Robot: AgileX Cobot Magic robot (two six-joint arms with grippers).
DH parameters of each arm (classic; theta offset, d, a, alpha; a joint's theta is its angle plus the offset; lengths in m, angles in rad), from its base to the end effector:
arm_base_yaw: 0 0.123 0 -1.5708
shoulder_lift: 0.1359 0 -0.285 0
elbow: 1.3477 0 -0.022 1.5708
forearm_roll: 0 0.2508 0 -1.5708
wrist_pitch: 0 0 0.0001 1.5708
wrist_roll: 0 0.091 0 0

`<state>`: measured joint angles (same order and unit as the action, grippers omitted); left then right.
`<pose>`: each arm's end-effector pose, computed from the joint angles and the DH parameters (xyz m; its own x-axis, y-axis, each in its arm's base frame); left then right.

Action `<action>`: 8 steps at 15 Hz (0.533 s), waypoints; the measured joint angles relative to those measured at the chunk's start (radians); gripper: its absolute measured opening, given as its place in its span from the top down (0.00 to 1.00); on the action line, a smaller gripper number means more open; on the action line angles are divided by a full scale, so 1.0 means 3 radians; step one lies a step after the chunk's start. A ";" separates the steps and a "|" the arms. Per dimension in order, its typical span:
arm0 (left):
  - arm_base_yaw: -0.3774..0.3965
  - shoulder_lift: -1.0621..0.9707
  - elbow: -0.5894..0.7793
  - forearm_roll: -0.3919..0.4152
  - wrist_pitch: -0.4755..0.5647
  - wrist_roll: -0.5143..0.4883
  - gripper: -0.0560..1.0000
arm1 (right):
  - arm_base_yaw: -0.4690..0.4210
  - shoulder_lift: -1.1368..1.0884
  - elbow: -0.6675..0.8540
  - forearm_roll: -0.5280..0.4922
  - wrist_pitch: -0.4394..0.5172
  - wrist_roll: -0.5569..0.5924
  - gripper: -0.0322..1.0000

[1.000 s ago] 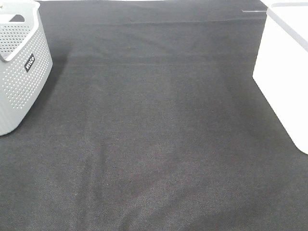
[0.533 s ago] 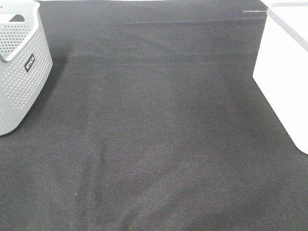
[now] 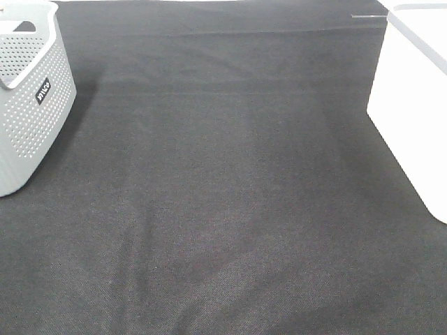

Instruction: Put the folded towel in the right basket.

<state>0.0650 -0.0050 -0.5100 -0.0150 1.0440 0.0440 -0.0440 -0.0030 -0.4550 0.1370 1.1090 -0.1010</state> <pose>-0.0060 -0.0016 0.2814 -0.4283 0.0086 -0.9036 -0.0377 0.9989 0.0274 -0.0025 0.0113 0.2616 -0.5279 -0.0161 -0.8491 -0.0808 0.9962 0.0313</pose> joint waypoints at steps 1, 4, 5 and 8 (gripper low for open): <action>0.0000 0.0000 0.0000 0.0000 0.0000 0.0000 0.01 | 0.0000 0.0000 0.0000 0.0000 0.0000 -0.0010 0.03; 0.0000 0.0000 0.0000 0.0000 0.0000 0.0000 0.01 | 0.0000 0.0000 0.0000 -0.0007 0.0000 -0.0160 0.03; 0.0000 0.0000 0.0000 0.0000 0.0000 0.0000 0.01 | 0.0000 0.0000 0.0000 -0.0007 0.0000 -0.0160 0.03; 0.0000 0.0000 0.0000 0.0000 0.0000 0.0000 0.01 | 0.0000 0.0000 0.0000 -0.0027 0.0000 -0.0247 0.03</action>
<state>0.0650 -0.0050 -0.5100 -0.0150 1.0440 0.0440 -0.0440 -0.0030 -0.4550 0.1290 1.1090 -0.1750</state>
